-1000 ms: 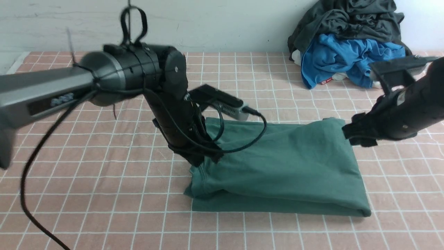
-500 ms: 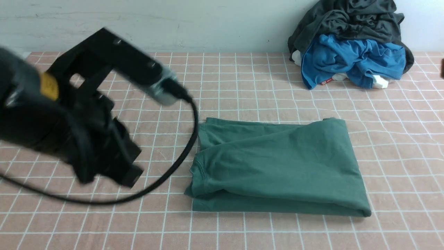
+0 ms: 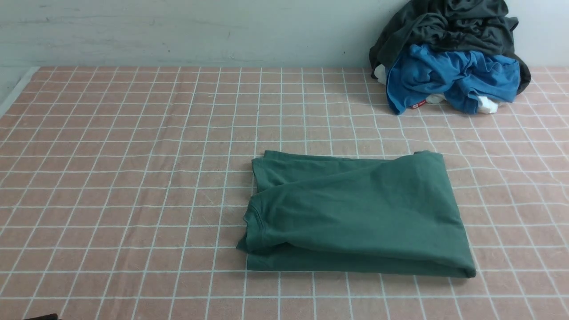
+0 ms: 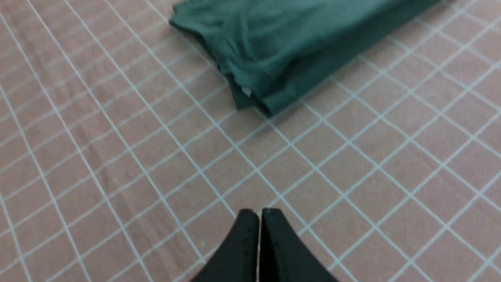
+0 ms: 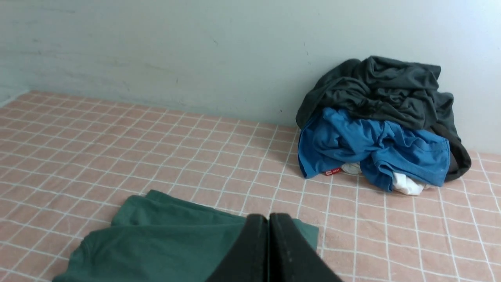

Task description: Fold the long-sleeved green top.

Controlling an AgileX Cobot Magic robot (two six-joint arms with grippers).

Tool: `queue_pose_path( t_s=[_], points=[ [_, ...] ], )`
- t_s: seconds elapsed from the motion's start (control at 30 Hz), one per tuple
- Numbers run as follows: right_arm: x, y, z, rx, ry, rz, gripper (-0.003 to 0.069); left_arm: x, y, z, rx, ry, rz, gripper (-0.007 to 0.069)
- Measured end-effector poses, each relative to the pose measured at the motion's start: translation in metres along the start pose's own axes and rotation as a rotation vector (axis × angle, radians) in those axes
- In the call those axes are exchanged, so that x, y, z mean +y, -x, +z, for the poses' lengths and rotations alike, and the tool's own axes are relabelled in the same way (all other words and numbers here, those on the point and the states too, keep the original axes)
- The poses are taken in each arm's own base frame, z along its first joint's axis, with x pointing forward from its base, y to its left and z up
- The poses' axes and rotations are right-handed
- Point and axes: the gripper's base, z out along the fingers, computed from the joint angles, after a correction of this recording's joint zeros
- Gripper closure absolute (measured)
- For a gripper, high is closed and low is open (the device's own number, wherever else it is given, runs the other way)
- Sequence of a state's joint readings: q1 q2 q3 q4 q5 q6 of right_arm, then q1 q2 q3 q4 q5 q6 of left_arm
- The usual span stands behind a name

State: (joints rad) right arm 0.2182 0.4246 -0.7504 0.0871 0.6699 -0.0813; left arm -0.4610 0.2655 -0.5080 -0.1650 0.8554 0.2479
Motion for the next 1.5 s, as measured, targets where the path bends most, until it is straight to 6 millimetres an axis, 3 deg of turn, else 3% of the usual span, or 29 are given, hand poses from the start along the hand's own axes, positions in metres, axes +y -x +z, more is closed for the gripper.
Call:
queue_pose_path(
  t_s=[0.1,0.33,1.03,1.37,1.5],
  points=[
    [0.001,0.001,-0.007,-0.076,0.006,0.017,0.0672,-0.001,-0.014,0.002,-0.055,0.013,-0.001,0.0631],
    [0.001,0.005,-0.013,-0.161,0.004,0.025,0.0673,-0.001,-0.016,0.005,-0.089,0.024,0.006,0.0631],
    [0.008,-0.019,-0.013,0.109,0.076,0.129,0.0673,-0.001,-0.016,0.005,-0.089,0.023,0.006,0.0631],
    [0.01,-0.023,-0.013,0.15,0.094,0.147,0.0673,-0.001,-0.016,0.005,-0.089,0.023,0.006,0.0631],
    [0.006,-0.03,-0.008,0.09,0.051,0.134,0.0673,-0.001,-0.016,0.005,-0.088,0.023,0.006,0.0631]
  ],
)
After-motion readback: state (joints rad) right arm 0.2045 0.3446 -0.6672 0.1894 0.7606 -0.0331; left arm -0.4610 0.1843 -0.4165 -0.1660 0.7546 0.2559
